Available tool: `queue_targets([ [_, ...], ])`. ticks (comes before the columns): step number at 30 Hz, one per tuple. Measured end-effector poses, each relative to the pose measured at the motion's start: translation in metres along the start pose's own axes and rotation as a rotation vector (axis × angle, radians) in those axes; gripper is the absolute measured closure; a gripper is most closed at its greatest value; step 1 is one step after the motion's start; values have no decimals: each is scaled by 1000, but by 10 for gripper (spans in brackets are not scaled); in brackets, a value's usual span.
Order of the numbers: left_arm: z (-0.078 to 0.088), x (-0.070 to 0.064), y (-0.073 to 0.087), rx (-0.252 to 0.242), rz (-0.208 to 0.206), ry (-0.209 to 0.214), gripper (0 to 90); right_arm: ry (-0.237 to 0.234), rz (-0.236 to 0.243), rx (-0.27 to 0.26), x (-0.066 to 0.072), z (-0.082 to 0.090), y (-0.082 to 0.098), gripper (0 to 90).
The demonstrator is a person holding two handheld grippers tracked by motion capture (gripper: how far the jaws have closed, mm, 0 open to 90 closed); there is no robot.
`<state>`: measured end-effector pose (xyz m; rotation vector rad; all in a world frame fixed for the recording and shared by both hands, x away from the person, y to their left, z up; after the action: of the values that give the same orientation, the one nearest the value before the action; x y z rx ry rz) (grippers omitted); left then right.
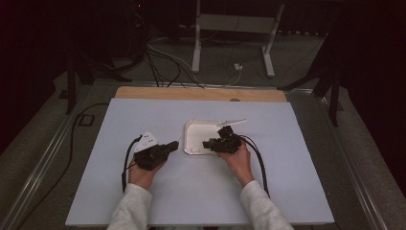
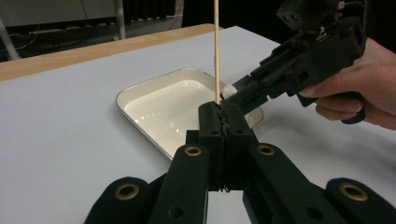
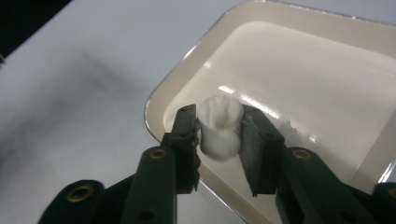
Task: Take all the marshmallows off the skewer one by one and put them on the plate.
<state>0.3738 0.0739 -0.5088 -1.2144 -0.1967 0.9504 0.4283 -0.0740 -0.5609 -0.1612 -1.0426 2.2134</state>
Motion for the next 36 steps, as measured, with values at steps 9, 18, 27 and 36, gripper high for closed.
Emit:
queue_targets([
  [9,0,1,-1,-6,15,-13,900,1,-28,-22,-2,4,-1,401],
  [18,-8,-4,-4,4,31,-27,900,14,-34,-116,-2,27,-9,177],
  [27,-21,-4,-15,7,67,-59,900,14,-1,-163,6,46,-16,33],
  [36,-36,-2,-21,19,101,-88,900,17,15,-174,10,58,-11,14],
])
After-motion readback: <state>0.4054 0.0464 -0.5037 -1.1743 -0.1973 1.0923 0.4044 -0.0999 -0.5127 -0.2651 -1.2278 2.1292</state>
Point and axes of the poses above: each handheld gripper's, and its own axes: z roughly backward along the jaws, y roughly out of its underside, x roughly to its left, the point moved 10 cm from there along -z, roughly forward along the jaws, and after that the axes turned 13 degrees about z, right-handed, at the moved point
